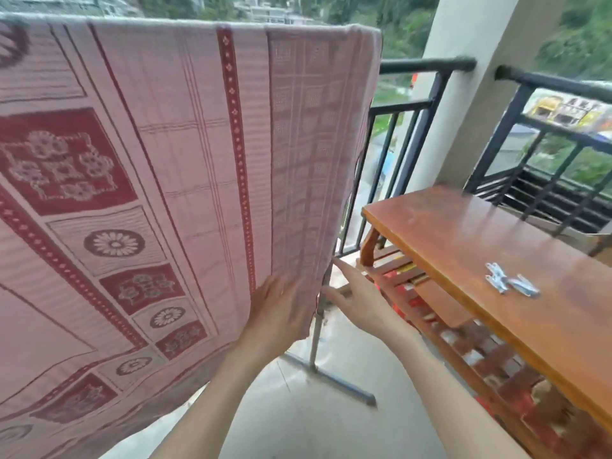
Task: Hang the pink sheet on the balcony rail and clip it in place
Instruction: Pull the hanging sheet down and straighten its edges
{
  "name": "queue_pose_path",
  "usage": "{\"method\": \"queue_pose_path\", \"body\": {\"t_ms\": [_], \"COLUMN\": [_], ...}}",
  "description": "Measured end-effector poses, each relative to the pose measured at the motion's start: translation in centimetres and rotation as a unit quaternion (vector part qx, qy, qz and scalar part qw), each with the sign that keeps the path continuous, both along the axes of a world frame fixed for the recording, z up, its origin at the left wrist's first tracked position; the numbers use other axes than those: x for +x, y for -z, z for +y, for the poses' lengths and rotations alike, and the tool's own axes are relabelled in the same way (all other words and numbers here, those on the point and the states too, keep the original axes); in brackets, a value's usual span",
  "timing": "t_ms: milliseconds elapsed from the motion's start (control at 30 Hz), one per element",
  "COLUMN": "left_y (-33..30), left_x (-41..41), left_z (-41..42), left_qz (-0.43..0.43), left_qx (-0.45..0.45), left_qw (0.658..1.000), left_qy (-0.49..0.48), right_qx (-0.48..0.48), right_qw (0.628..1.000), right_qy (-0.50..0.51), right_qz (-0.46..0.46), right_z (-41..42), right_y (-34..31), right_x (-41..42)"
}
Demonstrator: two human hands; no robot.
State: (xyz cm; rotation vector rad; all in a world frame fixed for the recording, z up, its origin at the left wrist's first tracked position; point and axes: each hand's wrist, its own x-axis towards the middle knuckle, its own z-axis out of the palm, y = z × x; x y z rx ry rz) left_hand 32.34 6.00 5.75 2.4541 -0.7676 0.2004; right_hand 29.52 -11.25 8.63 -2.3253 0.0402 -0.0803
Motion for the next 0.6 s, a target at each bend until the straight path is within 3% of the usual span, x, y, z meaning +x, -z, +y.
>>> {"method": "queue_pose_path", "body": {"t_ms": [100, 200, 400, 600], "left_y": [-1.7, -2.2, -4.5, -5.4], "left_x": [2.8, 7.3, 12.5, 16.1], "left_z": [-2.4, -4.4, -10.5, -16.2], "left_qz": [-0.053, -0.002, -0.015, -0.054], "left_qx": [-0.007, -0.018, -0.085, -0.181], "left_qw": [0.998, 1.000, 0.996, 0.971], "left_qy": [0.018, -0.001, -0.036, -0.149], "right_qx": [-0.010, -0.033, -0.004, 0.054], "right_qw": [1.000, 0.999, 1.000, 0.995], "right_qy": [-0.002, 0.015, 0.001, -0.044], "right_qz": [-0.005, -0.002, -0.018, -0.066], "right_z": [-2.9, -5.8, -10.9, -15.3], "right_y": [-1.3, -2.2, -3.5, -6.0], "right_x": [2.7, 6.2, 11.3, 18.7]}}
